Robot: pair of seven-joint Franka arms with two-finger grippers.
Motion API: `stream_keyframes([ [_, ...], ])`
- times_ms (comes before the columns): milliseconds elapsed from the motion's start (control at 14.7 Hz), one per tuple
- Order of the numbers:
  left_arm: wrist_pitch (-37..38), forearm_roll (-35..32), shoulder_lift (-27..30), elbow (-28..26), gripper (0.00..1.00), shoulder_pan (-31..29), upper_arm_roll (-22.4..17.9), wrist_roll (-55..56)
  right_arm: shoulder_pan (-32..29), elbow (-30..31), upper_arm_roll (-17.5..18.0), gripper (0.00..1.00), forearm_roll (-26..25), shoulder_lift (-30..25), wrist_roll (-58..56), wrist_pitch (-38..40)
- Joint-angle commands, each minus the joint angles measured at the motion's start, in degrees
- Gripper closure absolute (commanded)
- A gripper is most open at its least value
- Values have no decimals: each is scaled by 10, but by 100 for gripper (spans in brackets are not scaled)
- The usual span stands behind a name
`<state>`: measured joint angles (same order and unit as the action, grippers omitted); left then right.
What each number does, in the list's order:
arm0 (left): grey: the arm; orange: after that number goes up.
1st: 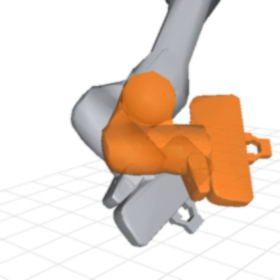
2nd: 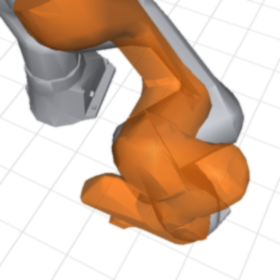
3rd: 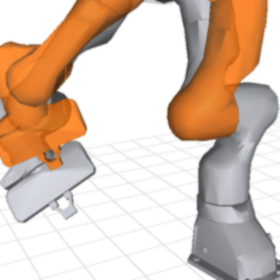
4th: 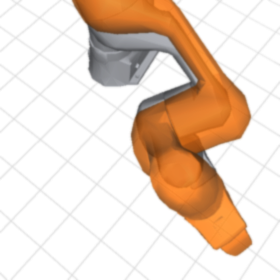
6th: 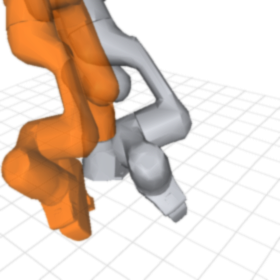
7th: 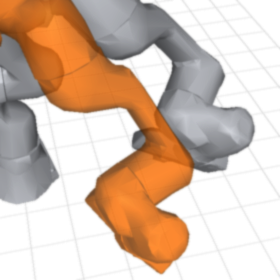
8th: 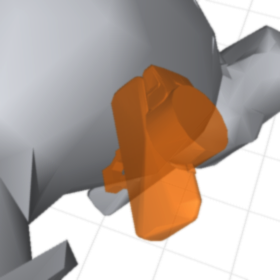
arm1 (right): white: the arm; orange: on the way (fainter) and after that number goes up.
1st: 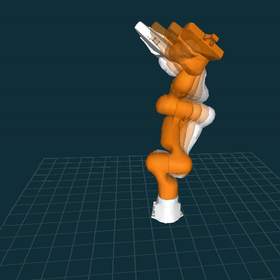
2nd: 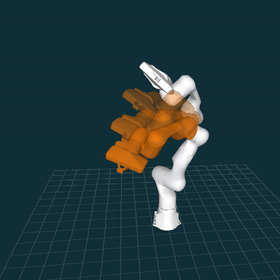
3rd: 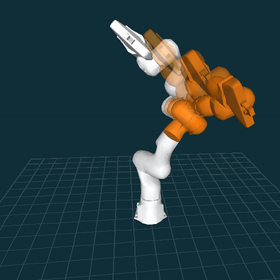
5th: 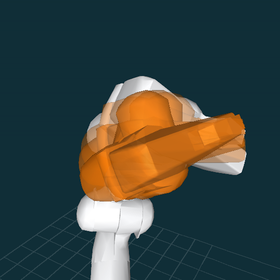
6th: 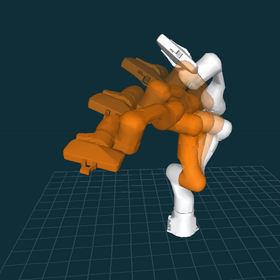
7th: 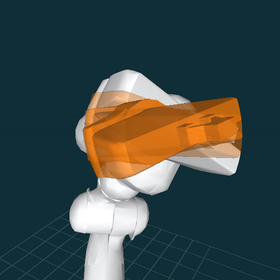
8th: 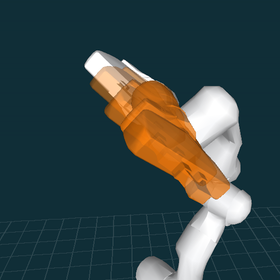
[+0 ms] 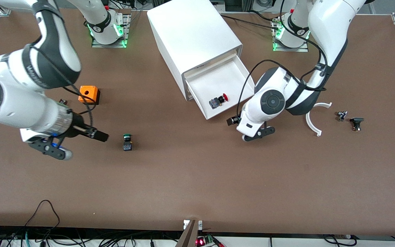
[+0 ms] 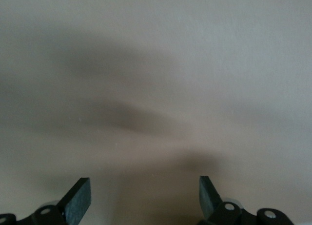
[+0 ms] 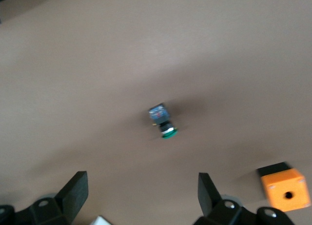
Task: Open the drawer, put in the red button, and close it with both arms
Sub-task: 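Push the drawer shut with the left gripper while the right gripper withdraws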
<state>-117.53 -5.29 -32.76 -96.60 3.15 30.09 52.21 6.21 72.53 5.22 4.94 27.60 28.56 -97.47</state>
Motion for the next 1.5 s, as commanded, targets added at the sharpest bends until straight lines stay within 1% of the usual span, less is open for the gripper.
stream_keyframes([
  [0,-9,8,22,-37,2,-11,22,8,-48,69,9,0,12,-53,-99,-4],
  [136,-10,9,22,-50,4,-13,37,8,-73,88,8,0,12,-77,-160,1],
  [273,-9,11,22,-51,4,-15,51,11,-91,103,8,0,11,-108,-189,4],
  [409,-9,12,22,-58,3,-16,60,11,-94,110,-11,0,10,-141,-215,16],
  [477,-9,12,22,-61,3,-18,71,11,-94,117,-14,0,9,-159,-219,24],
  [614,-9,35,22,-71,3,-45,106,11,-94,150,-25,0,7,-205,-221,27],
  [750,-9,37,22,-89,2,-74,145,11,-94,196,-25,0,-2,-258,-223,17],
  [886,-9,37,22,-104,2,-103,181,11,-94,212,-25,0,-8,-291,-226,15],
  [1023,-9,37,22,-109,2,-106,190,17,-93,243,-25,0,-27,-326,-233,8],
  [1159,-10,37,19,-112,2,-103,193,25,-94,303,-25,0,-28,-365,-242,-47],
  [1227,-15,37,18,-112,2,-102,193,26,-93,321,-25,0,-28,-378,-256,-65],
  [1432,-32,38,18,-128,2,-100,202,36,-93,310,-24,0,-28,-374,-264,-61],
])
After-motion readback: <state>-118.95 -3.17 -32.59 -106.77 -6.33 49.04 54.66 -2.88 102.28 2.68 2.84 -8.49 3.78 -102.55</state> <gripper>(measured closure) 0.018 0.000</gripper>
